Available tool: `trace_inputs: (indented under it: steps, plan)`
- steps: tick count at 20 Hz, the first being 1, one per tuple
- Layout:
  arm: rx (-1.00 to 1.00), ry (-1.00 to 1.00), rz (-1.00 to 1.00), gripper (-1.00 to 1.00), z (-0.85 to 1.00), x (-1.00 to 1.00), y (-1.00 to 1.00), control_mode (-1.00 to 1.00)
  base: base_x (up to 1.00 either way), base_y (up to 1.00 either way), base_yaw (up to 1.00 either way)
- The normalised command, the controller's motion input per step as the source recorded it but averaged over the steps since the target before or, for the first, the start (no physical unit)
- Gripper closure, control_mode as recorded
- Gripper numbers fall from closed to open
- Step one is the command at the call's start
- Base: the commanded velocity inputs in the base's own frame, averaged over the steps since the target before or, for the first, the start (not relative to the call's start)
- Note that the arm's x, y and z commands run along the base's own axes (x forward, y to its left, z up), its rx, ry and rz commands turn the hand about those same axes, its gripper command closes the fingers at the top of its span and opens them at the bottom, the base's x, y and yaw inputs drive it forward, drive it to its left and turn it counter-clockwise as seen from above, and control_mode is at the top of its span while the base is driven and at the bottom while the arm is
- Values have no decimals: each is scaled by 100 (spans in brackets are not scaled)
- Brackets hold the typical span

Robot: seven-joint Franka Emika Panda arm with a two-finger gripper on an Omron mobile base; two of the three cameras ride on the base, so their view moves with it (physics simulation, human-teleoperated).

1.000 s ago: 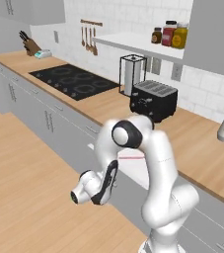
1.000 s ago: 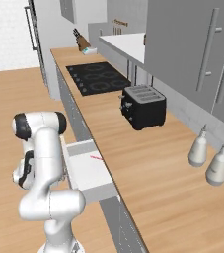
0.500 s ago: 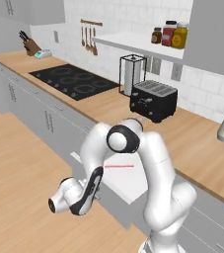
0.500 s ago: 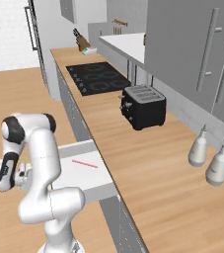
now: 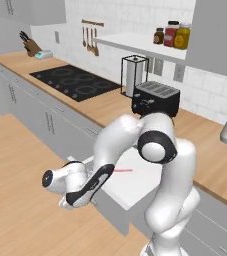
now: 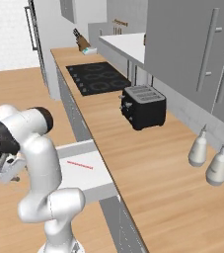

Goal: Take a straw from the drawer in front and place it inside the glass cup on the dining counter.

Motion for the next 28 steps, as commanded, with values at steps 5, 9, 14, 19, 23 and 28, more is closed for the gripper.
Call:
trace_inputs:
  steps: [5,9,14,19,23,28]
  plan:
    - [50,19,0,-100,100,-19,-35,-100,0,0,0]
    - [28,10,-6,-100,100,-3,-72,-100,0,0,0]
    - [15,14,-9,-100,56,26,-57,-100,0,0,0]
    - [2,20,-5,-100,-4,62,-30,-100,0,0,0]
    - [0,20,-3,-100,-23,70,-1,-100,0,0,0]
    - [0,17,0,-100,-34,44,13,-100,0,0,0]
